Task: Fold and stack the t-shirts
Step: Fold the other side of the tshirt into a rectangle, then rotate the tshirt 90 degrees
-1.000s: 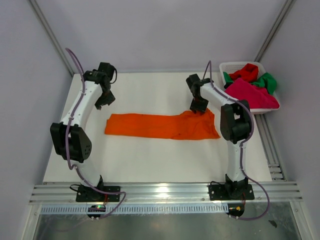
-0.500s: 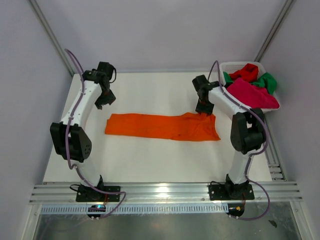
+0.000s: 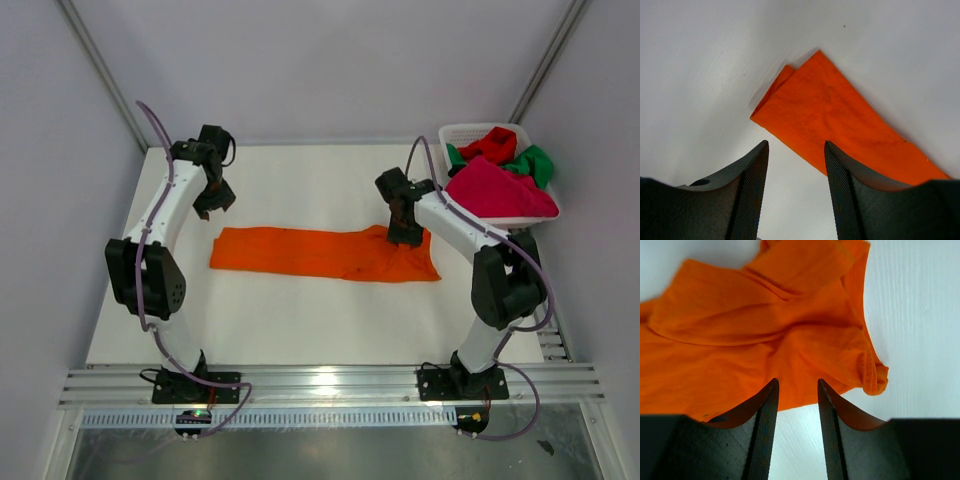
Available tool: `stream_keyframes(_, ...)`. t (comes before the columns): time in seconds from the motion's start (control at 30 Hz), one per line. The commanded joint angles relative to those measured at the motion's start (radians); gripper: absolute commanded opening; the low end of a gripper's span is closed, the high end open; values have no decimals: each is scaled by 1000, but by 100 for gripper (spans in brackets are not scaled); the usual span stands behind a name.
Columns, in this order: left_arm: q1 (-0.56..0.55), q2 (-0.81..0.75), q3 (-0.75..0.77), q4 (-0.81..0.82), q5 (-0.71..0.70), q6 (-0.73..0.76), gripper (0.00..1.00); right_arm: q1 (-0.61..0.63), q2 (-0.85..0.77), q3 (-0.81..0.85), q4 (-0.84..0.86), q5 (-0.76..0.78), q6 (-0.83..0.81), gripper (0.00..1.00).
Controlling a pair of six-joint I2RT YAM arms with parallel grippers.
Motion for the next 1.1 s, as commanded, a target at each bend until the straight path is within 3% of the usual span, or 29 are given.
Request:
stream_keyframes(0.0,5,-12,17,20,2,-4,51,8,-31,-85,22,-10,61,41)
stream_keyframes(0.77,5,-20,54,-7,-24,6,51,7,201,-160,264,-126,50,41)
stream_keyframes(0.93,5,-14,77,-23,-26,6,51,-3,274,-77,244,-132,31,41)
stream_keyframes(1.07,5,-20,94,-33,-35,9,51,-22,342,80,207,-123,4,41)
